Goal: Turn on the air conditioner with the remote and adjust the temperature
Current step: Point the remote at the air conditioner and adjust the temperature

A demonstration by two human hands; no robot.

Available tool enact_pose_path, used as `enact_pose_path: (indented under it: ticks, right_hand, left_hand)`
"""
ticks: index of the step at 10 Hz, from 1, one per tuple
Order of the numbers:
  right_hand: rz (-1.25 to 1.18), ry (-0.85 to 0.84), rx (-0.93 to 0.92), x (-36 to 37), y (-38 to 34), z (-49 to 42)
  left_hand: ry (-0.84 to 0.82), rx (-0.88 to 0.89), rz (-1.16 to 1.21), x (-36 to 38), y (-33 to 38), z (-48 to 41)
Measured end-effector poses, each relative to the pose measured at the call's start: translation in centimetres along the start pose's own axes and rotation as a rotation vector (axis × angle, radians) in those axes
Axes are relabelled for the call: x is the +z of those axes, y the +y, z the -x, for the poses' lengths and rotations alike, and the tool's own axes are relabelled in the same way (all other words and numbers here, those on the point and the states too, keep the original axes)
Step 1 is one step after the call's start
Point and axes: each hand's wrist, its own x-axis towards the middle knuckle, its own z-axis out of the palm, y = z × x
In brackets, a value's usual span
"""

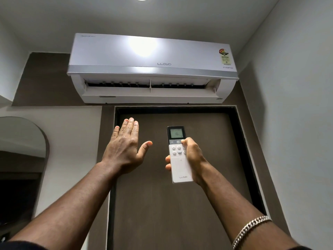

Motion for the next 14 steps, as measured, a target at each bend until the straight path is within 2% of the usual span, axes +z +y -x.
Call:
enact_pose_path:
  ticks: [14]
  right_hand:
    - [0.009, 0.041, -0.001, 0.0, -0.6, 0.9]
  left_hand:
    - [0.016, -0.001, -0.003, -0.7, -0.2, -0.5]
